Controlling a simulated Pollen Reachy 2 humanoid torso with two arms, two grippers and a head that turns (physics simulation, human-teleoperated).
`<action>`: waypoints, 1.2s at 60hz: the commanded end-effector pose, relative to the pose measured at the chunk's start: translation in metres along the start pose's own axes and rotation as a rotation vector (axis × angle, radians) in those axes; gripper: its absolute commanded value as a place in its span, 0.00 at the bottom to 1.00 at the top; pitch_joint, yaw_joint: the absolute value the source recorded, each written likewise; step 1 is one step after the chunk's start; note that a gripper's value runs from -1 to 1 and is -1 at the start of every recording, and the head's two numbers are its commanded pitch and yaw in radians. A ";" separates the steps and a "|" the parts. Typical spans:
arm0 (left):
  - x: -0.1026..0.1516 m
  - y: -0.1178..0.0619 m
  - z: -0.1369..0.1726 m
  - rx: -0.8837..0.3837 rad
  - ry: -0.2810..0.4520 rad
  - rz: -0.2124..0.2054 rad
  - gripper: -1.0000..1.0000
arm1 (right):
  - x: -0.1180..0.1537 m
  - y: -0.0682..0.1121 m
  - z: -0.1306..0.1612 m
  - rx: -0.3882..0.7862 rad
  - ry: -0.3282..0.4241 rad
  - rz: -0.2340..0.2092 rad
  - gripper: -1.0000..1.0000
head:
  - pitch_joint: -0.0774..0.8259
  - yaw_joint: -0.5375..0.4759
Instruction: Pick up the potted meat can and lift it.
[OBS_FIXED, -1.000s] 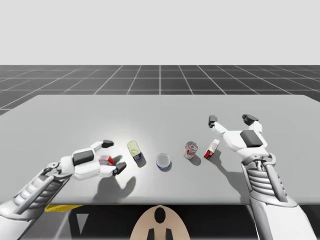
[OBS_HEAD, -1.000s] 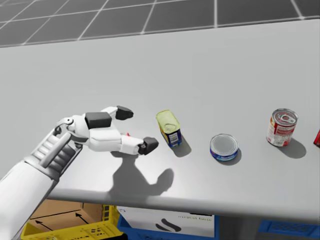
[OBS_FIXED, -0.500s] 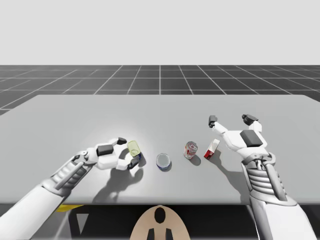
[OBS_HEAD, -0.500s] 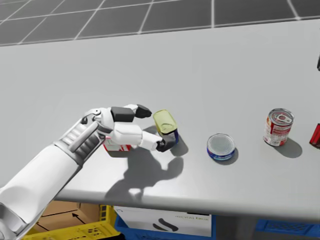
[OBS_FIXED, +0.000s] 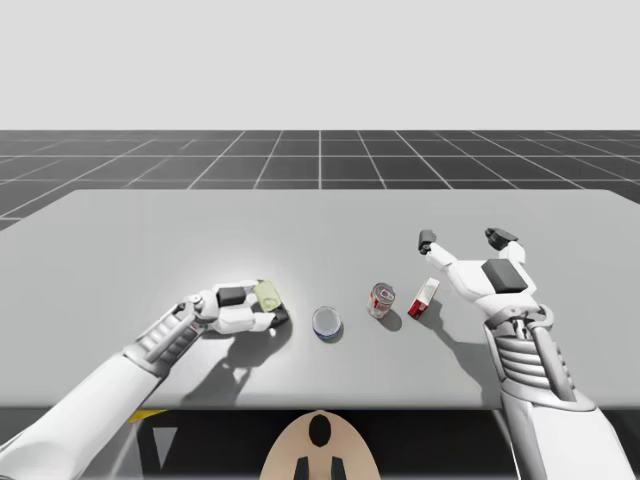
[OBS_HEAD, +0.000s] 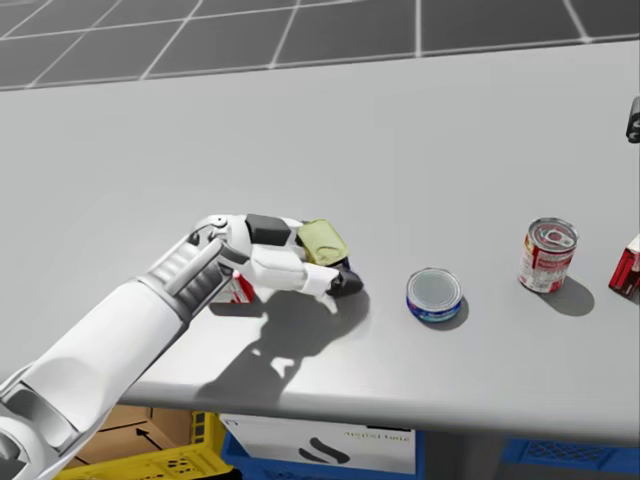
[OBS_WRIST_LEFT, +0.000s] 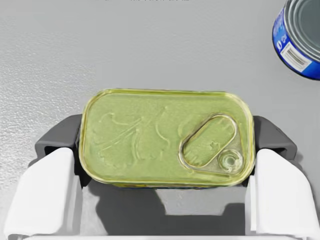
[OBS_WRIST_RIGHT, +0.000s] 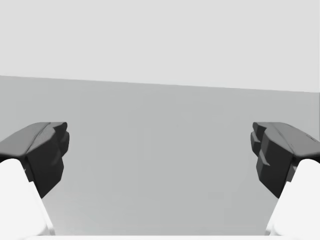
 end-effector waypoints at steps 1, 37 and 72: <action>-0.006 -0.002 -0.002 -0.032 0.061 -0.031 1.00 | 0.000 -0.001 0.000 -0.001 -0.002 -0.003 0.00 | 0.82 0.74; -0.001 -0.003 0.014 -0.028 0.040 -0.065 1.00 | 0.000 -0.002 0.000 0.003 0.004 -0.015 0.00 | 0.46 0.74; 0.107 -0.013 0.123 0.137 -0.235 -0.201 1.00 | -0.002 -0.007 -0.001 0.022 0.000 0.022 0.00 | 0.39 0.75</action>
